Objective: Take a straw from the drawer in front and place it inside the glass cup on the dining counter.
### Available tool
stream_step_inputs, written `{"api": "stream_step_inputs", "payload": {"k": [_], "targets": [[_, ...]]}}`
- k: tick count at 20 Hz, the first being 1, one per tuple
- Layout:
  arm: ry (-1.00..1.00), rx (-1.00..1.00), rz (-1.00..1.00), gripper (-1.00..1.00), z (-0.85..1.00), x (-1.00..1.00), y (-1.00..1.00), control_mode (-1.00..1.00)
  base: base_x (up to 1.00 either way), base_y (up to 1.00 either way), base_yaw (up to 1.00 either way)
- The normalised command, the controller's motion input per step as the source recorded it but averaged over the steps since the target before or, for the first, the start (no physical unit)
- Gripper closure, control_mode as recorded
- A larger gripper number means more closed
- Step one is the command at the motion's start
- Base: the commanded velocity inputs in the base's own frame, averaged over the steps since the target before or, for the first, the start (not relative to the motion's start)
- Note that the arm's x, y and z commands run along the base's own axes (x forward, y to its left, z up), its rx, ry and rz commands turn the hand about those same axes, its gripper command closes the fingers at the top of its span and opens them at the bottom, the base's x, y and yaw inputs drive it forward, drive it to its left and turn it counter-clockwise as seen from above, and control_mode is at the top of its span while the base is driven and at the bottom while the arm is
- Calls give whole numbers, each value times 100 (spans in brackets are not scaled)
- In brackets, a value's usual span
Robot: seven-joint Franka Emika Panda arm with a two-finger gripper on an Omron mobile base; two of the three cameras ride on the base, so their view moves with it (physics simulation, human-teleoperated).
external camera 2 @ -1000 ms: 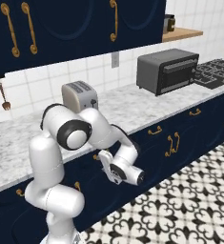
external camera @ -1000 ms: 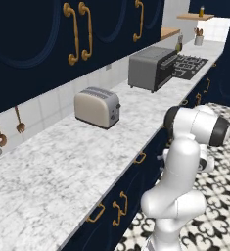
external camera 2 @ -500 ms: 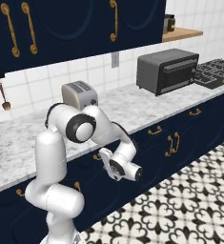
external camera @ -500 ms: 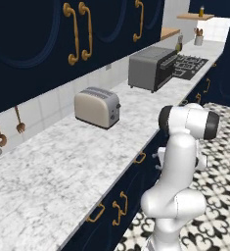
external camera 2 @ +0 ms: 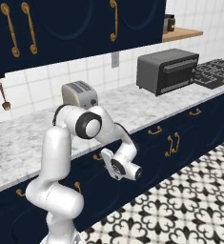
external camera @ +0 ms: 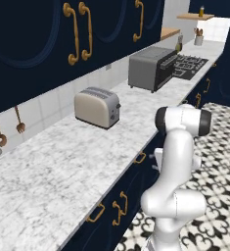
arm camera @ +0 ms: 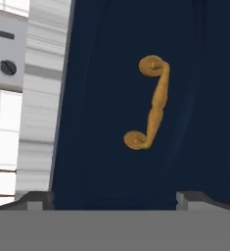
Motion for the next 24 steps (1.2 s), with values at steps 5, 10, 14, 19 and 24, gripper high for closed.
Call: {"api": "stream_step_inputs", "payload": {"k": [5,10,14,19,24], "targets": [[0,0,0,-100,-21,26,0,-100,0,0,0],[0,0,0,-100,-14,24,1,-100,0,0,0],[0,0,0,-100,-20,26,3,-100,0,0,0],[0,0,0,-100,-27,22,7,-100,0,0,0],[-1,0,0,-100,-20,14,10,-100,0,0,0]]}}
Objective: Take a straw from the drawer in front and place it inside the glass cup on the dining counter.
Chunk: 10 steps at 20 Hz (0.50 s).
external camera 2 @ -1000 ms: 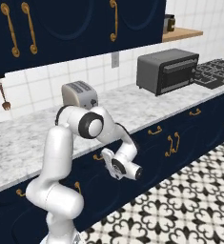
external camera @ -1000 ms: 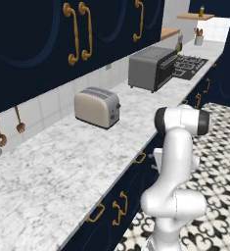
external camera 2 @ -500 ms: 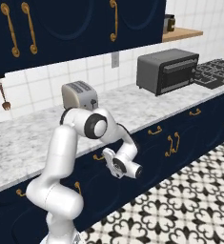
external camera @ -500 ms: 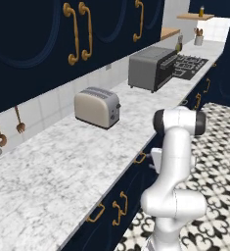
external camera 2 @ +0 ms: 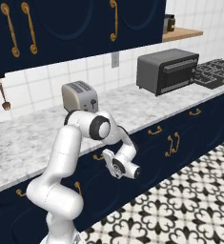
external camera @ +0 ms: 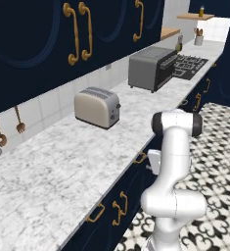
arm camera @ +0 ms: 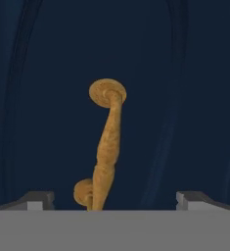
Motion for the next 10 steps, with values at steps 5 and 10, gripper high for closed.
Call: {"api": "stream_step_inputs", "payload": {"k": [5,10], "targets": [[0,1,0,-100,-8,17,2,-100,0,0,0],[-2,3,0,-100,0,17,2,-100,0,0,0]]}}
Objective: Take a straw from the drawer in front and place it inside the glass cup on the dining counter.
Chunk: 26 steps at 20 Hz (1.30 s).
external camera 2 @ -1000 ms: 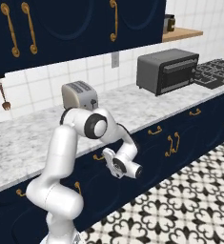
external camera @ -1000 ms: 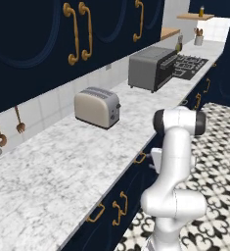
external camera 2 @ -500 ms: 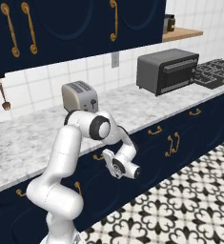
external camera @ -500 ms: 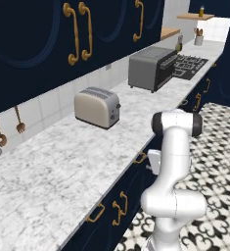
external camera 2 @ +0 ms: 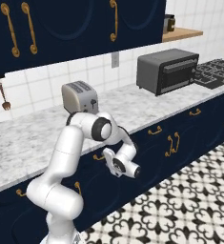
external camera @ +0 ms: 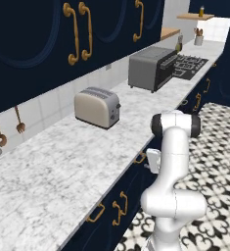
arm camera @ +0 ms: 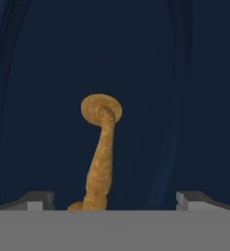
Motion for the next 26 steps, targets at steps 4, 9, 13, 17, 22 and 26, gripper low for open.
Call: {"api": "stream_step_inputs", "payload": {"k": [4,9,13,17,22,26], "targets": [[-3,3,0,-100,-1,17,7,-100,0,0,0],[0,1,0,100,-12,16,9,-100,0,0,0],[0,0,0,100,-4,4,1,-100,0,0,0],[0,0,0,100,0,-1,-1,-100,0,0,0],[0,0,0,100,-13,-23,-27,-100,0,0,0],[0,0,0,100,-16,-42,-61,-100,0,0,0]]}}
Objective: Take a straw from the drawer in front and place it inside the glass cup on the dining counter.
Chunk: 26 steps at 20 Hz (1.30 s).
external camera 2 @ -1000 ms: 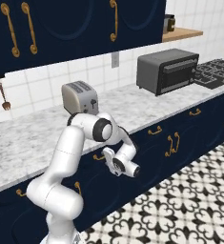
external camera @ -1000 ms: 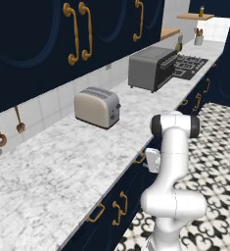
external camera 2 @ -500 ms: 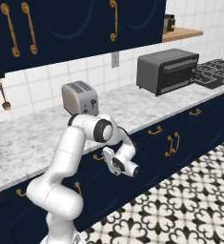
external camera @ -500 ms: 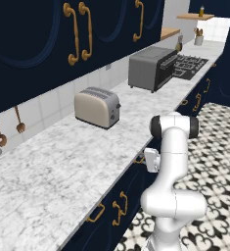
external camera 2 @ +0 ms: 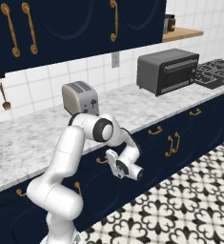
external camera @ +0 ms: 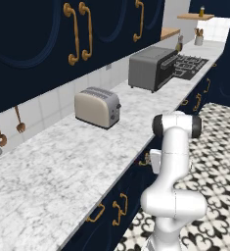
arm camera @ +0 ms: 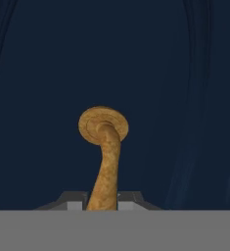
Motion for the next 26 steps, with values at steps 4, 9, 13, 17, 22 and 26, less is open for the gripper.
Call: {"api": "stream_step_inputs", "payload": {"k": [4,9,13,17,22,26], "targets": [[-1,0,-1,100,-19,-61,-92,-100,0,0,0],[0,0,-2,100,-20,-71,-100,-100,0,0,0],[0,0,-2,100,-24,-71,-100,-100,0,0,0],[0,0,-2,100,-25,-64,-100,-100,0,0,0],[0,0,-1,100,-24,-53,-95,-100,0,0,0],[0,0,0,100,-23,-31,-69,-100,0,0,0]]}}
